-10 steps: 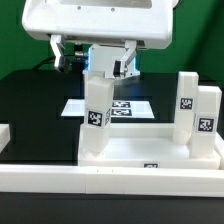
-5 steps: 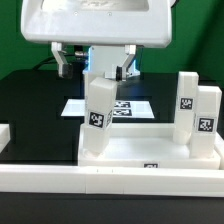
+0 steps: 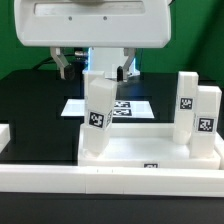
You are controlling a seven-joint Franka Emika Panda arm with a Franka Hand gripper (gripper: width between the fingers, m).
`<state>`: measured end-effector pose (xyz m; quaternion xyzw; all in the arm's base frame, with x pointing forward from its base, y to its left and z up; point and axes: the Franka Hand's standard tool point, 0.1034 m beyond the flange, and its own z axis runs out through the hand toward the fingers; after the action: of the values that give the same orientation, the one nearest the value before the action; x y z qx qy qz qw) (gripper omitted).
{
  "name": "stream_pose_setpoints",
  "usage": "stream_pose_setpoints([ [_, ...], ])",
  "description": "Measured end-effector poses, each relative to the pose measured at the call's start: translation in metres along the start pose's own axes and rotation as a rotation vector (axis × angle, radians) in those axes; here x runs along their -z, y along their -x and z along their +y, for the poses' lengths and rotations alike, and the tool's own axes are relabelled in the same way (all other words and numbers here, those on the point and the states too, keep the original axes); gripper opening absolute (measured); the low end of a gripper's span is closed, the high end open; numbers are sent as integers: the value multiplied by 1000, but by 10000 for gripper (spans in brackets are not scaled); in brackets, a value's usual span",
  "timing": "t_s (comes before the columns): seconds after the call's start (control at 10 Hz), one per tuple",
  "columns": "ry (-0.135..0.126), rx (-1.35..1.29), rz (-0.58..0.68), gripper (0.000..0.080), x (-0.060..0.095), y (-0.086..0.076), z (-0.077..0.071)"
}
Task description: Assemble desk
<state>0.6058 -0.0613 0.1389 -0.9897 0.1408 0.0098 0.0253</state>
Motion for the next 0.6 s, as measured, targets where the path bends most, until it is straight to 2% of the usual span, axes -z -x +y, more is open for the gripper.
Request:
stream_pose_setpoints([
  [0.3, 1, -14, 2, 649, 3, -7, -5],
  [0.6, 3, -31, 1, 649, -2, -10, -15],
])
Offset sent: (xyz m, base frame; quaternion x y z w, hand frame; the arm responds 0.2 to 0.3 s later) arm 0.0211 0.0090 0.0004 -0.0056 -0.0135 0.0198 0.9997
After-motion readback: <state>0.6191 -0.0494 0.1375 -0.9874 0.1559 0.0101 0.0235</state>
